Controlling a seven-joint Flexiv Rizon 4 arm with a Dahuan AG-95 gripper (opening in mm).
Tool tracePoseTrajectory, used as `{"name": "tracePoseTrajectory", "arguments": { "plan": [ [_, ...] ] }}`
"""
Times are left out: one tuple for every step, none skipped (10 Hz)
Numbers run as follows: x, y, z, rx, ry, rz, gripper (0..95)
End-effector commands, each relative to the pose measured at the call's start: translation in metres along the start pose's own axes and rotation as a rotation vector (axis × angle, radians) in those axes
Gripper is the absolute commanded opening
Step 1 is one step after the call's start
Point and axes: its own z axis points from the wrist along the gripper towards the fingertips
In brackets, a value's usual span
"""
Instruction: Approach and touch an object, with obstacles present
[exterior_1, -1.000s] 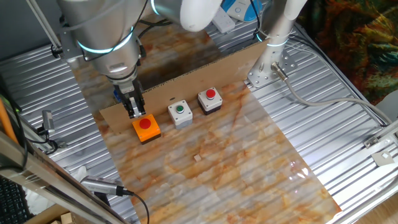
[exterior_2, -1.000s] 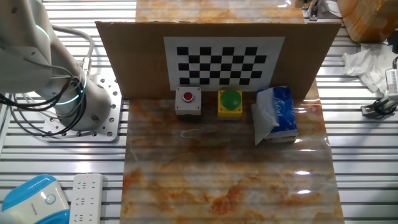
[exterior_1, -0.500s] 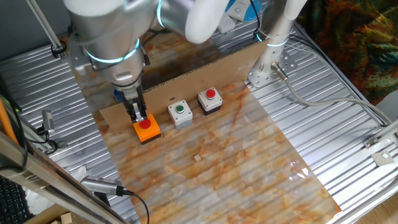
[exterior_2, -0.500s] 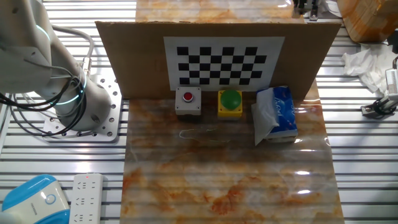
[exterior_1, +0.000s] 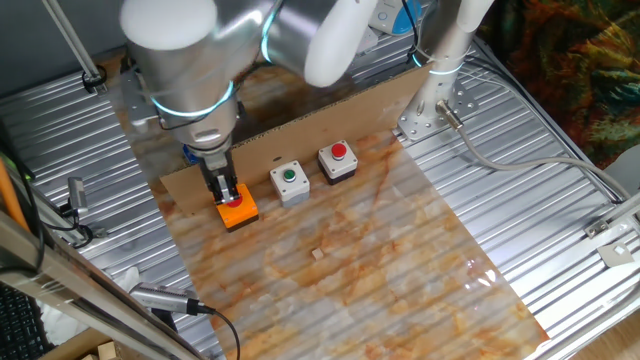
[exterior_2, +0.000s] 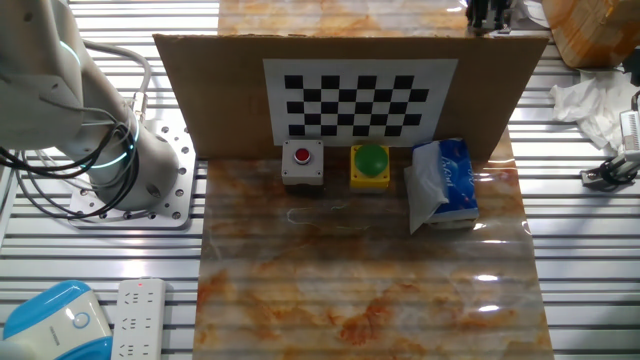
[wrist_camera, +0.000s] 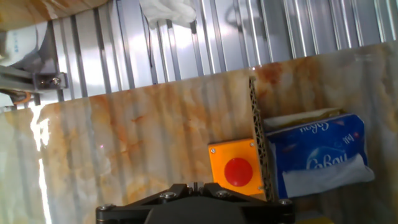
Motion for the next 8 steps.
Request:
{"name": "tracePoseTrajectory", "arguments": {
  "plan": [
    [-0.001,0.000,0.006,0.001,-0.003,0.001,0.0],
    [-0.001,0.000,0.008,0.003,-0.005,0.000,0.0],
    [0.000,0.000,0.011,0.004,-0.009,0.000,0.0],
    [0.000,0.000,0.014,0.005,-0.011,0.002,0.0],
    [0.000,0.000,0.015,0.005,-0.013,0.002,0.0],
    [0.000,0.000,0.016,0.005,-0.013,0.002,0.0],
    [0.000,0.001,0.016,0.008,-0.012,0.003,0.0],
    [0.000,0.001,0.016,0.008,-0.011,0.004,0.0]
  ]
}}
